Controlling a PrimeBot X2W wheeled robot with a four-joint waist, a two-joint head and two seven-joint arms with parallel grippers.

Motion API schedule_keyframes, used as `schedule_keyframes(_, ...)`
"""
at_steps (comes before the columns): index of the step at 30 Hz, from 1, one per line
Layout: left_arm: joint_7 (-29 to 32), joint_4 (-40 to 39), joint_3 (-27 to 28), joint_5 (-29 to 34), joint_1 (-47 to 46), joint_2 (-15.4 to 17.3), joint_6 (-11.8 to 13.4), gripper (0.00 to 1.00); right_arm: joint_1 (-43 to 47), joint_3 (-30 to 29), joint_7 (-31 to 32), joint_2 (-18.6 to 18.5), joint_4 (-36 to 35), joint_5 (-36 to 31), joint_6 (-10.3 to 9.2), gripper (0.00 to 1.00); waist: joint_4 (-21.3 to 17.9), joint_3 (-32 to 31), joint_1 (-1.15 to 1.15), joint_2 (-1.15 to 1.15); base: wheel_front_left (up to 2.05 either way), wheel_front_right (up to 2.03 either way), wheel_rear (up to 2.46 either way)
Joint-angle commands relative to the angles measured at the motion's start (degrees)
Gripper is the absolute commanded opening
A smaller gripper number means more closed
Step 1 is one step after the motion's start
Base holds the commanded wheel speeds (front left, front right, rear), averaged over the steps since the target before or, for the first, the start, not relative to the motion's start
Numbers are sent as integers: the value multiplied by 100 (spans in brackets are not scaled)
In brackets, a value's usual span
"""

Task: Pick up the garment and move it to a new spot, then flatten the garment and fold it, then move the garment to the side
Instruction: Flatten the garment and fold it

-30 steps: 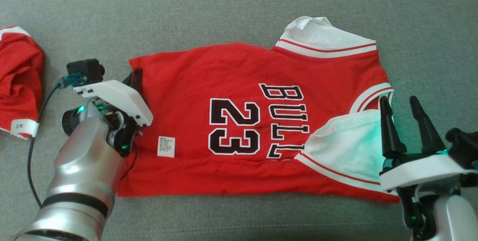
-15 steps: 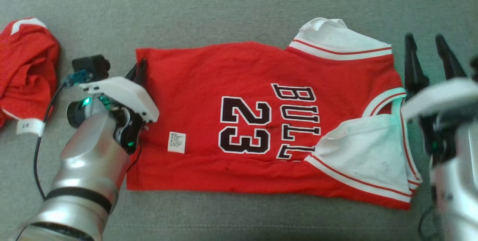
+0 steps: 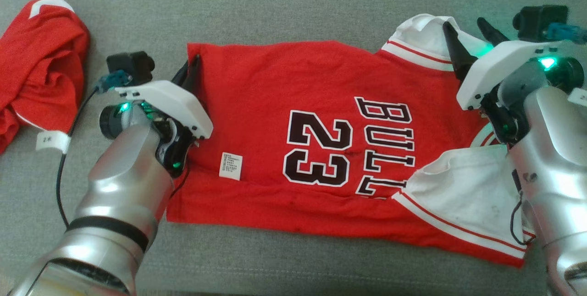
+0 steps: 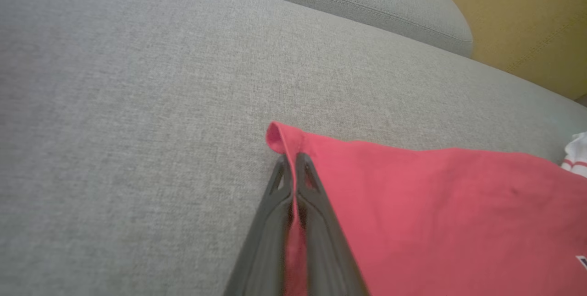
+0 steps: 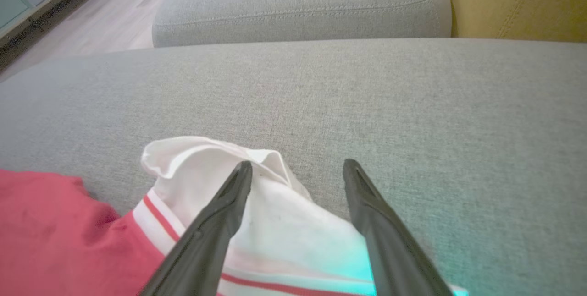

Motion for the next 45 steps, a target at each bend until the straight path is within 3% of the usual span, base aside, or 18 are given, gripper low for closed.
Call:
schedule_keyframes(1, -66, -123, 73, -63, -308, 169, 0, 0, -229, 190, -27, -52, -10, 86, 39, 100, 2, 39, -1, 0, 0, 0, 0)
schedule_keyframes(2, -73, -120, 47, -92, -324, 174, 0, 0, -288, 264, -15, -47, 100, 136, 39, 100, -1, 54, -1, 0, 0, 0, 0)
schedule_keyframes(3, -81, -118, 22, -122, -339, 179, 0, 0, -345, 348, -9, -45, 192, 180, 39, 81, -5, 68, -1, 0, 0, 0, 0)
schedule_keyframes(5, -94, -115, -24, -182, -361, 189, 0, 0, -439, 499, -43, -54, 337, 295, 39, 0, -8, 84, -1, 0, 0, 0, 0)
schedule_keyframes(14, -132, -229, -64, -371, -346, 352, 0, 0, -602, 1010, -620, -287, 420, 800, 39, 0, -37, 39, -1, 0, 0, 0, 0)
schedule_keyframes(20, -134, -676, 353, -190, -85, 552, 2, 0, -505, 1211, -1058, -513, 23, 996, 39, 0, -104, -96, -1, 0, 0, 0, 0)
schedule_keyframes(28, -135, -1218, 850, 159, 483, 627, 31, 0, -47, 1225, -1135, -726, -591, 1120, 39, 0, -174, -254, -1, 0, 0, 0, 0)
schedule_keyframes(35, -135, -2009, 1374, 286, 1281, 554, 22, 0, 1223, 892, -1168, -829, -1919, 895, 39, 0, -228, -362, -1, 0, 0, 0, 0)
schedule_keyframes(45, 10, -2632, 1510, -32, 2387, 685, 35, 0, 3372, 123, -884, -165, -3480, 408, 39, 0, -368, -406, -1, 0, 0, 0, 0)
